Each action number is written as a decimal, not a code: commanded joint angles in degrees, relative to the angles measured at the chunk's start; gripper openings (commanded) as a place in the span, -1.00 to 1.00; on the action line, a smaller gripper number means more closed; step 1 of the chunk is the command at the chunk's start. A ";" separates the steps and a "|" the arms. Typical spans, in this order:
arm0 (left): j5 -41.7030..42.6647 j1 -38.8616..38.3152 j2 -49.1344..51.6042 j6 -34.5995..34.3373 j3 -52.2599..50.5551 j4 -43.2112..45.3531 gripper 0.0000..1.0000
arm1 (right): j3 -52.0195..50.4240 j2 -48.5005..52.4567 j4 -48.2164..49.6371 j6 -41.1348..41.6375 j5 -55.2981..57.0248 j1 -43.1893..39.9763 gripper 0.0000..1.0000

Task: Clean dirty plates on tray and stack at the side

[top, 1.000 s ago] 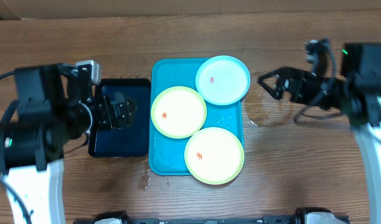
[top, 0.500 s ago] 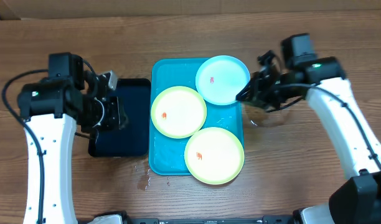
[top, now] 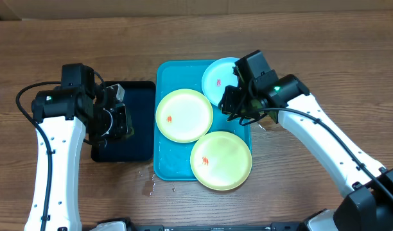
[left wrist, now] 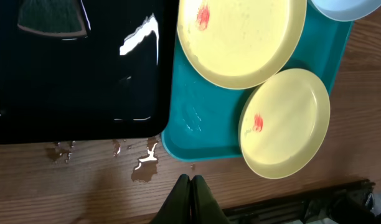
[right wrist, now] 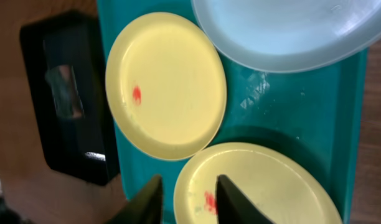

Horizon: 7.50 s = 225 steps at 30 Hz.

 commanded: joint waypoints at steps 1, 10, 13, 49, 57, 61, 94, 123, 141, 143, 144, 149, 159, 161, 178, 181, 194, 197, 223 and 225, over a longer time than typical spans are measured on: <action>-0.83 -0.42 0.46 -0.98 -0.22 0.31 -0.92 | -1.73 -0.28 1.18 0.74 5.70 0.04 -0.03; -0.83 -0.42 0.46 -1.46 -0.22 2.82 -0.35 | -7.82 0.04 7.63 1.86 9.18 0.11 0.16; -0.85 -0.42 0.46 -1.42 -0.22 2.99 -0.14 | -10.58 0.04 10.84 1.84 9.20 0.11 0.17; -6.56 -0.42 0.46 -5.51 -0.22 7.15 0.25 | -22.97 0.04 24.50 3.76 11.10 0.20 0.52; -6.56 -0.42 0.46 -5.51 -0.22 7.17 0.26 | -22.97 0.02 24.59 3.74 10.62 0.13 0.99; -6.58 -0.42 0.46 -5.55 -0.22 7.61 0.25 | -22.97 0.02 24.65 3.72 10.67 0.13 0.99; -9.60 -0.42 1.18 -8.13 -7.80 16.22 0.11 | -22.97 8.28 38.12 3.74 12.37 5.90 0.15; -19.50 -4.85 1.70 -6.32 -8.04 20.44 -0.08 | -22.97 10.95 43.54 3.48 12.59 6.23 -0.52; -24.55 -1.84 15.61 -3.56 -8.02 27.85 -0.13 | -22.97 10.95 42.69 3.50 12.59 6.25 -0.51; -23.74 -0.24 16.26 -4.04 -8.02 28.24 -0.13 | -22.97 10.95 42.71 3.50 12.61 6.25 -0.52; -22.08 0.61 16.63 -4.00 -8.02 28.57 -0.13 | -22.97 10.95 42.73 3.50 12.59 6.25 -0.51; -20.11 2.64 18.84 -3.96 -8.02 29.59 -0.11 | -22.97 10.95 42.73 3.50 12.59 6.25 -0.46; -20.11 2.67 24.41 -3.96 -8.02 31.85 -0.35 | -22.97 10.95 42.73 3.52 12.59 6.25 -0.45; -20.09 2.67 24.87 -3.98 -8.02 32.68 -0.34 | -22.97 10.95 42.73 3.52 12.59 6.25 -0.45; -20.13 1.60 28.17 -3.50 -8.09 36.37 -0.38 | -22.97 10.95 42.93 3.50 12.61 6.25 -0.45; -20.15 1.60 29.14 -3.48 -8.09 36.70 -0.37 | -22.97 10.95 42.95 3.50 12.61 6.25 -0.45; -14.71 1.57 24.48 -0.79 -6.16 35.60 -0.92 | -22.97 10.95 42.69 3.50 12.59 6.25 -0.60; -14.75 1.55 20.68 0.61 -6.16 35.93 -0.92 | -22.97 10.95 42.73 3.50 12.59 6.25 -0.62; -15.80 -6.45 13.68 6.45 -6.19 36.61 -0.92 | -22.95 10.93 43.36 3.50 12.39 6.25 -0.92; -15.85 -6.62 13.68 7.06 -6.19 36.37 -0.91 | -22.95 10.93 43.36 3.52 12.33 6.25 -0.92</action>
